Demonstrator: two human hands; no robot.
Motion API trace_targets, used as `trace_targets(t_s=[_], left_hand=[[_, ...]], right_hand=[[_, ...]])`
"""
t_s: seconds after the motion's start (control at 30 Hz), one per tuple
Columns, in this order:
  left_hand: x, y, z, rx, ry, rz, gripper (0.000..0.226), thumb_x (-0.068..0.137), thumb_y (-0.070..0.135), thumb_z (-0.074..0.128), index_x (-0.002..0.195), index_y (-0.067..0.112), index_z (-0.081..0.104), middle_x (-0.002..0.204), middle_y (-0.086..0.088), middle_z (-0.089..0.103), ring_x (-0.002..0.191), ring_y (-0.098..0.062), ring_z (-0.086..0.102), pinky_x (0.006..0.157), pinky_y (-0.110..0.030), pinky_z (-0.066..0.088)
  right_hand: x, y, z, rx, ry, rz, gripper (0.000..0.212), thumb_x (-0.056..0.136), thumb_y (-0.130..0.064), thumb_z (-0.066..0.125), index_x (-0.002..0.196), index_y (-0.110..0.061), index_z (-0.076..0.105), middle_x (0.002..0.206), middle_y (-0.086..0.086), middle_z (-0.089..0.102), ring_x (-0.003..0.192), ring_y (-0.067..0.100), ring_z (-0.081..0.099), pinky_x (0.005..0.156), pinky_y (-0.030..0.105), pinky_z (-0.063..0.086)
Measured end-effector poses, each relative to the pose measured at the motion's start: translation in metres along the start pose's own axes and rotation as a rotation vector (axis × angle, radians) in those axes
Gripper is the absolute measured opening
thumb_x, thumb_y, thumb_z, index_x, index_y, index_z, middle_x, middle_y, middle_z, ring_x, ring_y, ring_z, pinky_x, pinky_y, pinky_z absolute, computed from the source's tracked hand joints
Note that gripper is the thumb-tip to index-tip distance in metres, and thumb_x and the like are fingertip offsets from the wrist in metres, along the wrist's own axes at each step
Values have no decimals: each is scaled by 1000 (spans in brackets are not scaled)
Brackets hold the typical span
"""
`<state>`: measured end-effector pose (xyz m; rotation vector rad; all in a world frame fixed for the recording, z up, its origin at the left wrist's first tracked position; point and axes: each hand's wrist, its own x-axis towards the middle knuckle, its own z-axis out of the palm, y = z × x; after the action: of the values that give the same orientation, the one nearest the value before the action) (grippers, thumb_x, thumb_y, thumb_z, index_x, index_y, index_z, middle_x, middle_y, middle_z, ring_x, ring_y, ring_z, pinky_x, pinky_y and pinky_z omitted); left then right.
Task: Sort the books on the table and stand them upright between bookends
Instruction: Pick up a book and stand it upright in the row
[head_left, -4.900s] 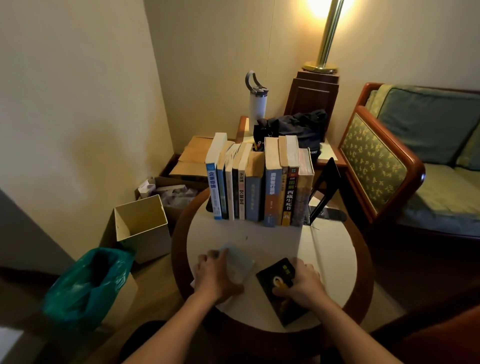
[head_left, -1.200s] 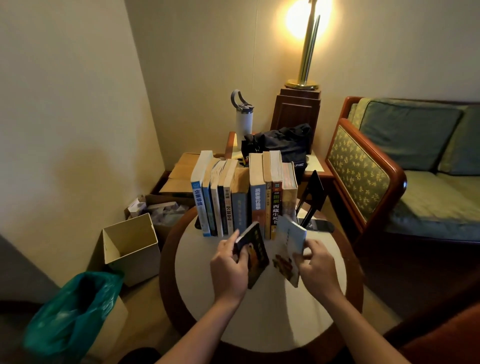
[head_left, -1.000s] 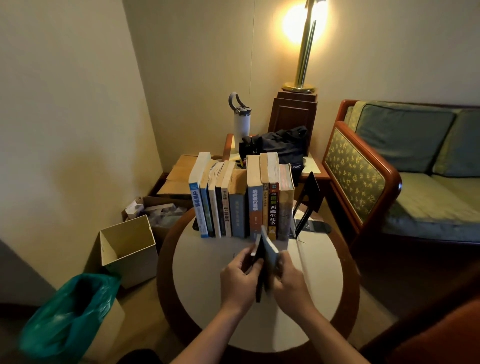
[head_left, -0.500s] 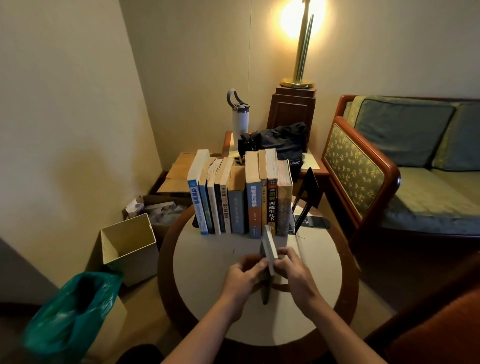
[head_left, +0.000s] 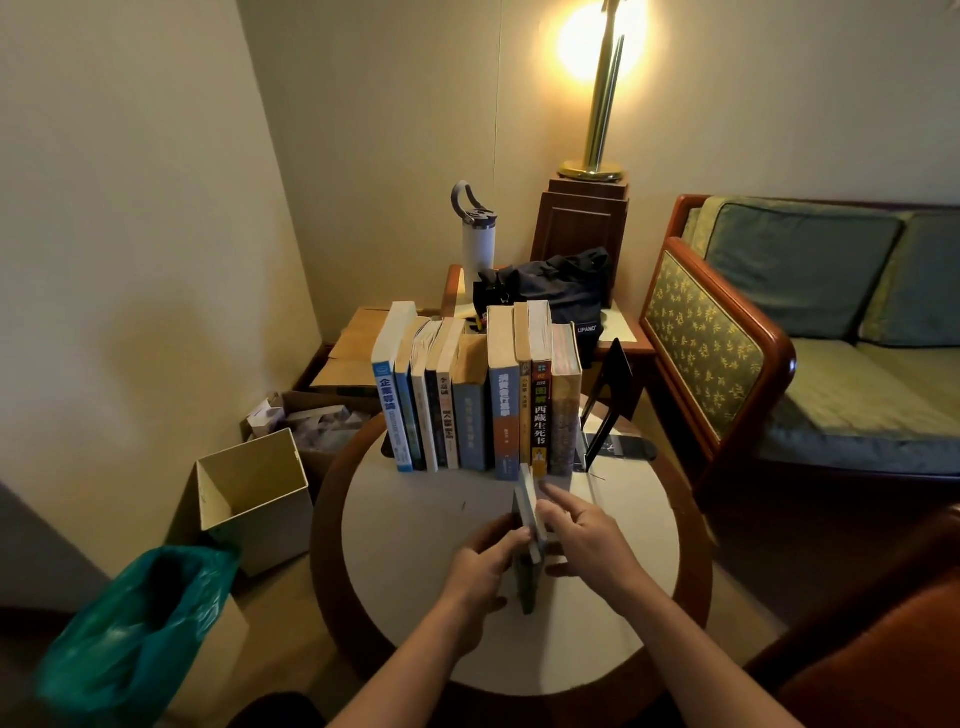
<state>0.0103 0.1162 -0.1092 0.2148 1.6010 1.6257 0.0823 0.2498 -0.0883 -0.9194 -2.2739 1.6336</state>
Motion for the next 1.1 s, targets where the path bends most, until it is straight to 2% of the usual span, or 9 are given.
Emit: trace_targets(t_s=[0.1,0.2,0.3,0.4,0.57,0.77,0.9,1.0,1.1], left_hand=[[2,-2,2,-55,-18,-61,23,87,43,68,109,35,69,114,3,66,113,-21,57,95,-52,52],[3,-4,3,-94,-16,-92,27,89,43,65,110,27,73,117,-3,71,112,-25,63,99,-54,51],[3,-7,5,-149,-86,-103,35,95,44,55,114,21,72,114,-4,74,110,-26,68,102,-54,49],[3,-9,10,-134,-82,-93,37,96,47,53,114,23,73,113,-2,74,112,-26,67,103,-55,48],[2,-3,17,-56,-76,-81,35,90,57,58,110,34,75,118,6,72,115,-22,65,100,-51,50],[3,9,28,42,-90,-42,36,93,56,55,119,35,70,121,5,69,112,-18,63,84,-35,53],[2,11,29,94,-91,17,31,99,52,48,124,41,63,116,7,67,109,-17,63,81,-32,54],[4,13,27,127,-54,14,33,102,48,44,123,32,64,114,1,68,104,-20,67,80,-33,59],[10,24,22,118,-33,-53,39,103,49,41,114,20,64,108,-9,72,98,-26,72,82,-42,61]], right_hand=[[6,-3,0,-61,-7,-34,55,100,-39,48,154,-29,36,155,4,41,132,21,46,106,43,47],[8,-7,1,-68,-63,-47,54,101,-32,44,154,-36,32,154,8,42,121,18,50,100,38,50],[9,-5,1,-76,-63,-9,54,100,-32,46,150,-49,34,127,26,59,108,34,62,89,49,57],[10,-3,-2,-77,-60,23,57,99,-35,48,151,-48,30,112,27,64,104,39,63,86,55,56],[8,-2,-11,-57,-49,26,57,101,-29,46,154,-39,29,150,14,45,125,32,54,99,53,52],[10,5,-20,32,-38,72,48,103,-30,43,148,-46,38,147,11,48,122,29,54,100,52,52],[8,8,-21,25,-14,74,57,96,-52,55,149,-45,36,152,10,44,128,33,52,99,55,52],[4,5,-26,20,-104,68,84,80,-63,72,151,-45,31,144,1,51,125,26,56,96,45,56],[-9,4,-30,-84,-277,-37,86,78,-26,85,141,-48,29,118,-16,58,106,6,64,82,18,55]])
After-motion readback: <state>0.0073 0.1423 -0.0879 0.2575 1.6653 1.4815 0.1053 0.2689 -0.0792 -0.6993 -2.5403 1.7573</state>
